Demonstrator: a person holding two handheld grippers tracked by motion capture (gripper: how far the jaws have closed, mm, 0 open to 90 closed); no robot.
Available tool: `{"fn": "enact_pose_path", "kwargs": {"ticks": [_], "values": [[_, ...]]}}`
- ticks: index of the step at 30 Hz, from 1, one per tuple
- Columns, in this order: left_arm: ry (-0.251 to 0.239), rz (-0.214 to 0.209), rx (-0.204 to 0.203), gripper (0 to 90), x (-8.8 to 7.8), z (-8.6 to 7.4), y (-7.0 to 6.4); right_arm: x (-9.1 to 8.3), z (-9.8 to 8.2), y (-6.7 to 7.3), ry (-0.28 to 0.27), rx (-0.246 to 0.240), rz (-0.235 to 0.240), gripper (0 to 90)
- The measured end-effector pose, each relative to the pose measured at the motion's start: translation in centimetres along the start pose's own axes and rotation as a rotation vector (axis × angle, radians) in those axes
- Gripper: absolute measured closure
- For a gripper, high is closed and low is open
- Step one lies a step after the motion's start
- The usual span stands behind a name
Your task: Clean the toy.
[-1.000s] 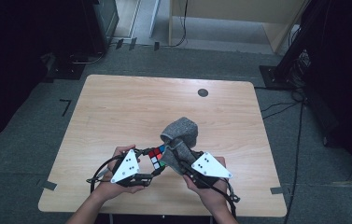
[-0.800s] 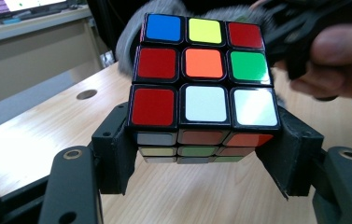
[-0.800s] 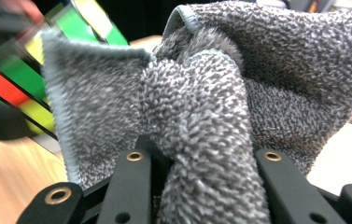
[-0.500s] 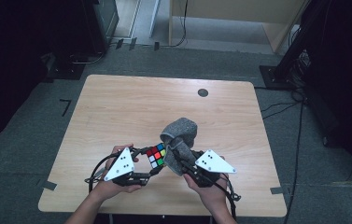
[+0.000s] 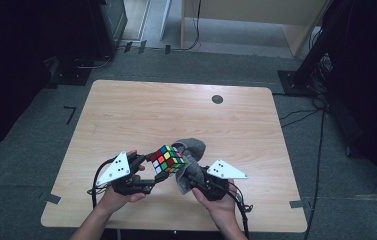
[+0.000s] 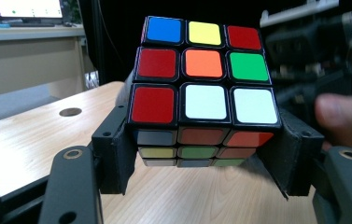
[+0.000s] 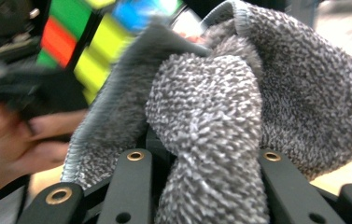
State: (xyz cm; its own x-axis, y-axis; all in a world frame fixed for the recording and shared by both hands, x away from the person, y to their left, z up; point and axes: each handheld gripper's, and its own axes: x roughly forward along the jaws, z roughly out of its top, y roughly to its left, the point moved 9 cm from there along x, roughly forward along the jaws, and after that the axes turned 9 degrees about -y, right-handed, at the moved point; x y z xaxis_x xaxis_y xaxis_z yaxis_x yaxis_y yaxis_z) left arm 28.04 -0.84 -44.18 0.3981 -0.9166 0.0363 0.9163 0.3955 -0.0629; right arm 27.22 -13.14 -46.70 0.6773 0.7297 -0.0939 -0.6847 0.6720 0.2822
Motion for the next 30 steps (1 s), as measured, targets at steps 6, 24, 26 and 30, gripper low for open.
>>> {"fn": "enact_pose_path", "kwargs": {"ticks": [6,24,26,30], "values": [[-0.011,0.019,-0.021,34.2,-0.3,0.2,0.6,1.0,-1.7,1.9,0.074,0.011,0.099,69.6],[-0.011,0.052,-0.034,34.2,-0.4,0.3,1.1,0.9,-1.4,1.6,0.035,-0.064,0.051,69.7],[-0.009,0.054,-0.037,34.2,-0.3,0.2,1.1,0.4,-0.4,0.6,-0.024,-0.043,0.003,69.9],[-0.018,0.05,-0.058,34.2,-0.2,0.2,1.1,0.8,-1.1,1.4,0.005,-0.06,0.037,69.3]]}}
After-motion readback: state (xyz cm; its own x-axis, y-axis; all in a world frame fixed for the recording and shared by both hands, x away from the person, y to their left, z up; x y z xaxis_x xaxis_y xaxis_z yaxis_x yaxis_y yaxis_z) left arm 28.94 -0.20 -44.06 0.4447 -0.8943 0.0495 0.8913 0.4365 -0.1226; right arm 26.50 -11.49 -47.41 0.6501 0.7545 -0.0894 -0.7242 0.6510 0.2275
